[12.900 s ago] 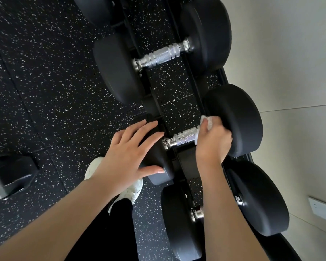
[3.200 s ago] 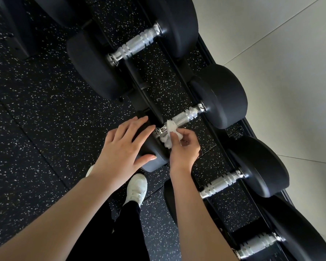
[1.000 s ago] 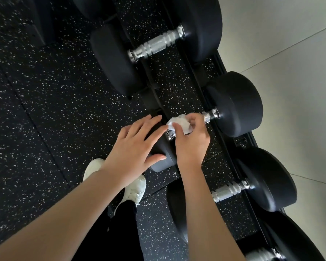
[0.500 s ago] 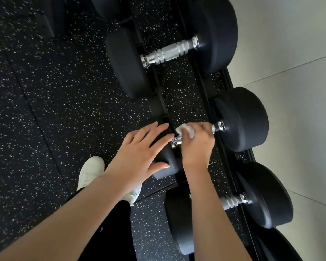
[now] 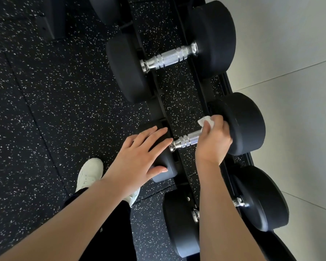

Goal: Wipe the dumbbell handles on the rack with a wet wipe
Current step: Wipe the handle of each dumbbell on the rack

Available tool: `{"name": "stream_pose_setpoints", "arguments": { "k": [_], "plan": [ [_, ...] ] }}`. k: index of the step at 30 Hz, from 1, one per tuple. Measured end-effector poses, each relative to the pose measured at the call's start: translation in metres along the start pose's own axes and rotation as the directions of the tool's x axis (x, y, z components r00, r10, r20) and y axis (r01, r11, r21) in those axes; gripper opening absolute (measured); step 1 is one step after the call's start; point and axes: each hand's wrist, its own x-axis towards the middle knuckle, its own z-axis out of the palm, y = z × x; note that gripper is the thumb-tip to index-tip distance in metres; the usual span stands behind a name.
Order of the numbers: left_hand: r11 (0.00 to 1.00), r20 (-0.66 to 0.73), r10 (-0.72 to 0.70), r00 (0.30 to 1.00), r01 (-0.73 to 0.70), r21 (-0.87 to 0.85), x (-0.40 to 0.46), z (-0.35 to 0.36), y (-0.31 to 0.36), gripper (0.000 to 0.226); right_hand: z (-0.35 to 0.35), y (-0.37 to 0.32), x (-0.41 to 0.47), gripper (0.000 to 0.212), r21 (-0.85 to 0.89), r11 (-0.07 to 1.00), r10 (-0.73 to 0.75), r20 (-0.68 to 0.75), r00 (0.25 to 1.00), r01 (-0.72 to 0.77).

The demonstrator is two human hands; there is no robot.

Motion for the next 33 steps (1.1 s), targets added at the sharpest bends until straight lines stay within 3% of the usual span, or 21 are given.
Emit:
{"name": "stream_pose_setpoints", "arguments": {
  "k": [9,17,23,28,33],
  "plan": [
    [1.0,-0.001,0.006,1.0,-0.006,0.003,0.0,-0.003,0.002,0.067,0.002,0.016,-0.008,0.004,0.065,0.992,-0.098,-0.13,0.987,0.107],
    [1.0,0.028,0.01,1.0,-0.01,0.005,0.0,-0.005,0.003,0.067,-0.001,0.015,-0.029,0.009,0.258,0.965,-0.037,-0.073,0.997,0.054],
    [0.999,0.087,0.002,0.996,-0.005,0.034,0.003,-0.013,0.009,0.069,-0.023,0.009,-0.067,0.011,0.351,0.926,0.094,0.151,0.984,-0.142],
    [0.997,0.101,0.009,0.995,-0.017,0.07,0.013,-0.028,0.007,0.069,-0.051,0.004,-0.058,0.009,0.416,0.847,0.28,0.182,0.943,-0.332],
    [0.993,0.061,-0.033,0.998,0.026,0.119,0.034,-0.055,-0.013,0.068,-0.054,-0.017,-0.024,0.008,0.43,0.796,0.382,0.192,0.904,-0.427]
  ]
}}
